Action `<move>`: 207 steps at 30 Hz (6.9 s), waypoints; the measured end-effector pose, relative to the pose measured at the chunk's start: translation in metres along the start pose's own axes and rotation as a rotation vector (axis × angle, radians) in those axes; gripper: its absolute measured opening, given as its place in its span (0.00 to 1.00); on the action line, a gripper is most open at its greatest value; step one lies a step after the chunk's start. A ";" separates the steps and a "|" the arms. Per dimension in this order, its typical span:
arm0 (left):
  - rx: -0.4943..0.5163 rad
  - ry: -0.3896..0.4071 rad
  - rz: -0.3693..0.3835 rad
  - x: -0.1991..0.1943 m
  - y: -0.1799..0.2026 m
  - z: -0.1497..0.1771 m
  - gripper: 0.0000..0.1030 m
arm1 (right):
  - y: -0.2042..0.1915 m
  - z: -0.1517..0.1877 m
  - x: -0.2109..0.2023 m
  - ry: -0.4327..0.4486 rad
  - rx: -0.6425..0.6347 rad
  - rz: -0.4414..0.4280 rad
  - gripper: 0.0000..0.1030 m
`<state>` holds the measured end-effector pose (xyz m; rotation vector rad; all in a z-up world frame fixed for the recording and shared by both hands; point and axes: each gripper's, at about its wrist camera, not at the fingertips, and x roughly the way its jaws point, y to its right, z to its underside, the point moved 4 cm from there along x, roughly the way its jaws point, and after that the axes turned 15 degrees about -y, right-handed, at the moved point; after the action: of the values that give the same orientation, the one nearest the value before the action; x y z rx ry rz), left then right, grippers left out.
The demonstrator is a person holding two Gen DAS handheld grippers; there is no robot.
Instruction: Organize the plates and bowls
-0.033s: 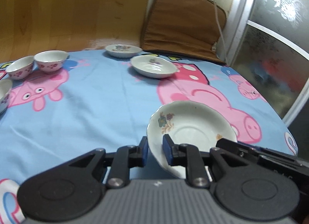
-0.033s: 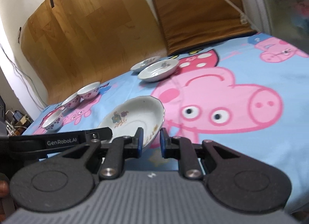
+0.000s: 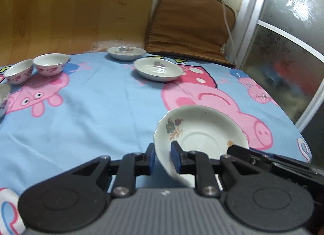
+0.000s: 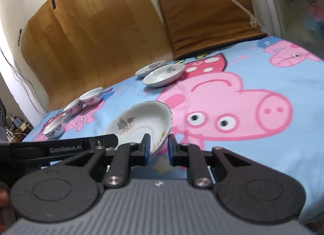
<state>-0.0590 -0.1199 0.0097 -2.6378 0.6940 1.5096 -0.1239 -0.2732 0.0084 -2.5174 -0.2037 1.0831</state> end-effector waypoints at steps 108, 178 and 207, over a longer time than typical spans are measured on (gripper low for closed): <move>-0.112 0.190 -0.219 -0.016 -0.141 -0.028 0.26 | 0.022 -0.190 0.128 -0.117 0.201 0.164 0.43; 0.056 -0.045 0.170 0.022 0.061 -0.061 0.13 | 0.070 -0.054 -0.035 -0.055 0.084 0.082 0.13; 0.120 -0.094 0.126 0.058 0.100 -0.059 0.16 | 0.113 -0.043 -0.039 -0.036 0.136 0.117 0.13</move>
<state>-0.0249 -0.2448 0.0122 -2.4610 0.9279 1.5571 -0.1225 -0.4003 0.0150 -2.4148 0.0079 1.1476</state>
